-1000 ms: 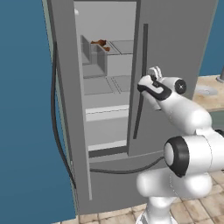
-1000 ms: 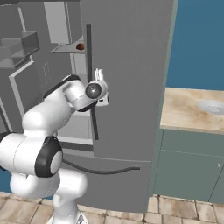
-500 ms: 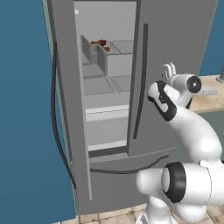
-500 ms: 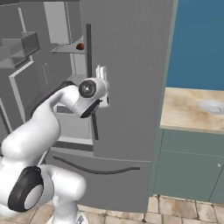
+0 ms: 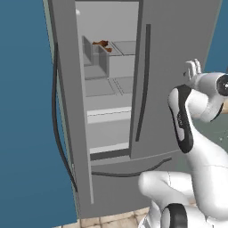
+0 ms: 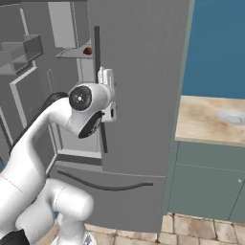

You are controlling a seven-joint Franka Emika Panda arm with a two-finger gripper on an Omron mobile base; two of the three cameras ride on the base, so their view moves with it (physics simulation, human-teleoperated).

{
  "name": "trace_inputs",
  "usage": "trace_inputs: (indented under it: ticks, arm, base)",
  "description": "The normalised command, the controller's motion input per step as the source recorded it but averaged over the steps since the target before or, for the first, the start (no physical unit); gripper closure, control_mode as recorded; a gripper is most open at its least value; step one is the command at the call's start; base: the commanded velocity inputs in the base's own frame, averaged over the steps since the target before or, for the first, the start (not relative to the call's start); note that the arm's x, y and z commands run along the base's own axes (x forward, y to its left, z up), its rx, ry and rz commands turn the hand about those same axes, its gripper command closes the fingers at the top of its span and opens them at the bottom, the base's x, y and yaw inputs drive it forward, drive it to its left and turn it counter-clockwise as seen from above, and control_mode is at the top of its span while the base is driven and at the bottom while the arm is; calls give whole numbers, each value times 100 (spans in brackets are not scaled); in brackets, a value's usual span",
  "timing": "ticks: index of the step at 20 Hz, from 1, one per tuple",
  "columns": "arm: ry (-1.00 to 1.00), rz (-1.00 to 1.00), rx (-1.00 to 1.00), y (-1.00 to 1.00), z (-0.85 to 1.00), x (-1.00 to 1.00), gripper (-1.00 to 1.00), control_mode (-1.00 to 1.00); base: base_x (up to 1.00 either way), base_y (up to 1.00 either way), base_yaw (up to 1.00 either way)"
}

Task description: Place the chicken drumstick on the counter behind the older chicken drumstick on the same shelf of the fridge to maintain FIFO order. Close the fridge door when finished.

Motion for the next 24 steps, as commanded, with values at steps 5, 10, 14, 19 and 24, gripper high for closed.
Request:
trace_inputs:
  ticks: [5,10,14,19,24]
  arm:
    - [0,-1,-7,20,13,-100,-100,-100]
    - [-1,0,-25,70,-1,-100,-100,-100]
    - [-1,0,-31,100,-19,-100,-100,-100]
    - [2,1,-32,80,-44,-55,-100,-100]
    - [2,4,-20,19,-54,-57,-100,-100]
  base:
    - [0,0,0]
    - [0,0,0]
    - [0,0,0]
    - [0,0,0]
    - [0,0,0]
